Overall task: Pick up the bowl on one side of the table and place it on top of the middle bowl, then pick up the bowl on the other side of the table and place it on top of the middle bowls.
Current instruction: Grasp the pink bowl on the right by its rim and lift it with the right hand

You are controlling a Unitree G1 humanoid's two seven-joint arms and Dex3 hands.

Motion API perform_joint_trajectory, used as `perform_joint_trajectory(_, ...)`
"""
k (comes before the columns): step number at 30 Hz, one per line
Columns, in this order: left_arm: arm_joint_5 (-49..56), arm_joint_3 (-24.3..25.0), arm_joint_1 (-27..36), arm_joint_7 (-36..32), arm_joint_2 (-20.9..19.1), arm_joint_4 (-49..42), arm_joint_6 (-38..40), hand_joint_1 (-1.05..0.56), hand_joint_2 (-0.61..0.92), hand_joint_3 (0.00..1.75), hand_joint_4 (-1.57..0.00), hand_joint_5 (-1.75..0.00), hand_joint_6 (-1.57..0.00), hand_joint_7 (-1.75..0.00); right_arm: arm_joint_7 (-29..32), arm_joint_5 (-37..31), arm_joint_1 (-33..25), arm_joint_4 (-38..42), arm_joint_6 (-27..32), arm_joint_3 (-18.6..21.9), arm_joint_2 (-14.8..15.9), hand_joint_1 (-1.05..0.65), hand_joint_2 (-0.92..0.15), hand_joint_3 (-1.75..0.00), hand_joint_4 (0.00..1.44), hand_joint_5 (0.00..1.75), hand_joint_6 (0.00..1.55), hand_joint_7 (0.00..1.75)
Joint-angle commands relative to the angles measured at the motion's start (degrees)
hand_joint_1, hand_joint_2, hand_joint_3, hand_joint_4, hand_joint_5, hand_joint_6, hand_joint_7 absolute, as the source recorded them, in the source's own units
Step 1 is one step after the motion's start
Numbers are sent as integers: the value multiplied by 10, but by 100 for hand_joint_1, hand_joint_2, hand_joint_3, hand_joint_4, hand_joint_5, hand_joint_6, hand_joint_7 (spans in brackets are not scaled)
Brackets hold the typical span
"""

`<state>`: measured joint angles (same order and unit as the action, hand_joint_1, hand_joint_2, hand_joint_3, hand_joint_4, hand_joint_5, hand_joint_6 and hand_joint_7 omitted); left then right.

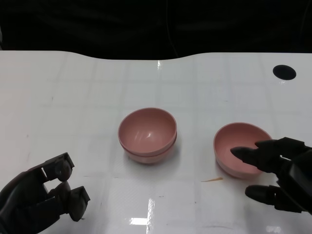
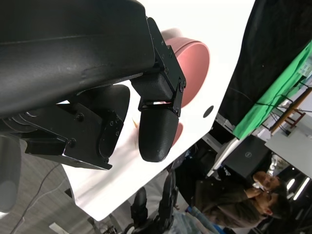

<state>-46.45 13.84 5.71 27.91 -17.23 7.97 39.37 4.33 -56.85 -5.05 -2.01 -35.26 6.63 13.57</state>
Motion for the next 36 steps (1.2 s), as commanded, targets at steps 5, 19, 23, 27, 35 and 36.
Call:
perform_joint_trajectory(5,16,4,6,-14,0,18,3,1,82,141,-93,-175,-77,-175,29,-28,42,57,83,-93,50,-84,-92,-9,46,1,48,0)
perform_joint_trajectory(19,45,6,11,-27,18,27,-22,3,88,136,-90,-175,-73,-175,95,-22,138,186,162,-208,91,-81,-92,-10,50,2,50,2)
perform_joint_trajectory(23,49,7,14,-35,23,29,-24,3,87,136,-89,-175,-73,-175,120,-18,164,222,169,-229,100,-80,-92,-11,52,2,51,2)
perform_joint_trajectory(27,50,7,11,-32,23,25,-25,3,86,135,-88,-175,-73,-175,139,-12,187,258,173,-246,106,-80,-92,-11,53,2,51,1)
perform_joint_trajectory(35,58,11,14,-42,24,29,-29,5,86,135,-87,-175,-72,-175,180,-1,235,348,173,-282,102,-79,-92,-12,54,2,52,1)
perform_joint_trajectory(36,59,11,15,-44,24,30,-30,6,86,136,-87,-175,-72,-175,184,-1,242,361,175,-288,101,-78,-92,-12,55,2,53,1)
